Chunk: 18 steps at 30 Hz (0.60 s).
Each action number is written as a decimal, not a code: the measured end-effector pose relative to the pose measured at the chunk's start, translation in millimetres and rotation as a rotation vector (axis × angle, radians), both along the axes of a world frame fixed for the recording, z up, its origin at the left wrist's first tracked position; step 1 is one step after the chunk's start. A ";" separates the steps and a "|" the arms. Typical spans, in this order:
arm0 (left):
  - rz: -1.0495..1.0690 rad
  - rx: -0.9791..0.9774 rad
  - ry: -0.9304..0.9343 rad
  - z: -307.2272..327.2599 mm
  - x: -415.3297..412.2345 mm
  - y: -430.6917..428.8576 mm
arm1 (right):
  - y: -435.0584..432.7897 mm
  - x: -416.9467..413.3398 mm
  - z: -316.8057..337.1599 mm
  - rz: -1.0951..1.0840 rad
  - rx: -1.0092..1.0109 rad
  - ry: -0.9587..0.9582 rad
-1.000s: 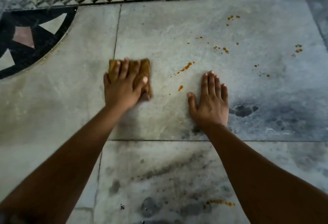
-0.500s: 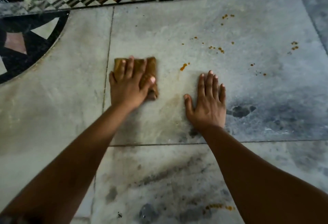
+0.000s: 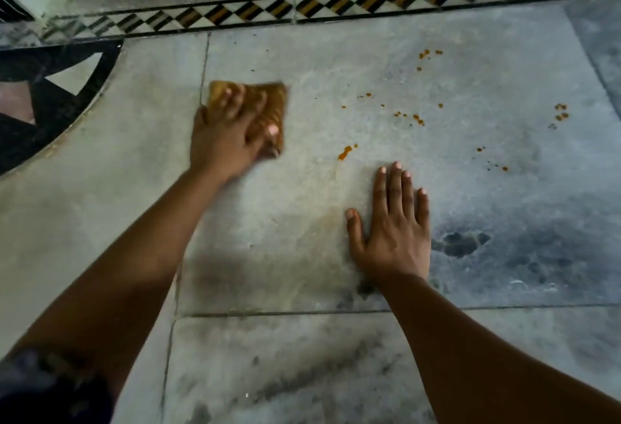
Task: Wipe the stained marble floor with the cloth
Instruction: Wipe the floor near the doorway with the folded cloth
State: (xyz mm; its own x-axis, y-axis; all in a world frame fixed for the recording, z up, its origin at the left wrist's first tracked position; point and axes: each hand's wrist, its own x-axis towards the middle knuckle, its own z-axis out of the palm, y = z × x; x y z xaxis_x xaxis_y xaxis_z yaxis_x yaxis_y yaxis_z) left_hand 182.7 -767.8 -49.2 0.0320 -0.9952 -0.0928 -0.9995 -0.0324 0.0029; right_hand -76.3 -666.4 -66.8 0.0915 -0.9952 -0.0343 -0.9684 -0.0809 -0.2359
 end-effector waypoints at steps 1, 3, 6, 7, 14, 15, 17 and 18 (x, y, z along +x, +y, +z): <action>0.114 0.003 0.009 2.4 7.8 -24.9 | 0.1 -0.2 -0.2 -0.001 -0.007 0.001; 0.292 -0.008 0.049 7.3 10.6 -80.0 | 0.2 -0.8 -0.6 -0.003 -0.015 0.010; 0.358 0.035 0.095 10.5 -12.1 -136.1 | -0.4 0.1 -3.1 -0.004 -0.019 0.017; 0.322 0.048 0.088 10.8 -26.4 -141.4 | 0.0 -0.4 -3.3 -0.005 -0.023 0.020; -0.019 0.051 0.043 7.5 -14.8 -47.4 | -0.9 -0.5 -1.7 -0.020 -0.033 0.022; 0.030 0.042 0.029 8.9 0.2 -47.6 | -0.7 -0.7 -1.3 -0.023 -0.032 0.019; 0.186 0.051 0.028 12.1 18.0 -75.0 | -1.3 -0.8 -1.0 -0.019 -0.030 0.015; 0.258 0.067 0.050 15.4 16.7 -95.3 | -1.2 -0.9 -1.2 -0.018 -0.030 0.013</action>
State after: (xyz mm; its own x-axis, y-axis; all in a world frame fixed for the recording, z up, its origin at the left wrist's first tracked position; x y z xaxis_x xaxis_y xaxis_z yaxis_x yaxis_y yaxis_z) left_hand 199.4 -863.1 -33.7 0.2778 -0.9463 -0.1655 -0.9568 -0.2880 0.0409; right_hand -77.2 -667.6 -68.0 0.0736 -0.9973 -0.0058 -0.9727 -0.0705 -0.2213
